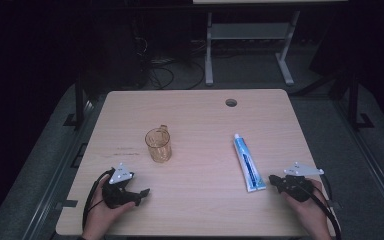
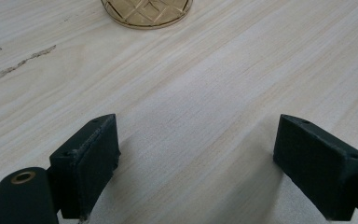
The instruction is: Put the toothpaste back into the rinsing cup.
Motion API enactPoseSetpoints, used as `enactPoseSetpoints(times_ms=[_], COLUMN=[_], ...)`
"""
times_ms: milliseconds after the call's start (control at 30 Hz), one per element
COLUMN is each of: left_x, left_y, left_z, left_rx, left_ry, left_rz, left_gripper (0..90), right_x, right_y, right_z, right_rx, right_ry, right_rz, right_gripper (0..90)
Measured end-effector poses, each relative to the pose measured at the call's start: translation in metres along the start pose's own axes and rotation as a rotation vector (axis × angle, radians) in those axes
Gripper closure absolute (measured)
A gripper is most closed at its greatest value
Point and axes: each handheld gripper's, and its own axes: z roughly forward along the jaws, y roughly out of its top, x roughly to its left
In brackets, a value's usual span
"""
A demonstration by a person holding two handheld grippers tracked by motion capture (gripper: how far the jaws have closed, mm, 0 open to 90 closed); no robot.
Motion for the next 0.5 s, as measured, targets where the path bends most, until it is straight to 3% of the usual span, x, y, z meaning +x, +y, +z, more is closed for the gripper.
enactPoseSetpoints(times_ms=[100,500], left_x=[0.0,-0.001], left_y=[0.0,-0.001], left_z=[0.0,-0.001], left_rx=[0.0,-0.003], left_ry=[0.0,-0.003], left_rz=[-0.001,-0.002], left_gripper=[13.3,13.3], right_x=[-0.003,0.002], right_y=[0.003,0.013], right_z=[0.004,0.019], right_rx=[-0.01,0.026], right_ry=[0.038,0.104], right_rz=[0.007,-0.026], right_gripper=[90.0,90.0])
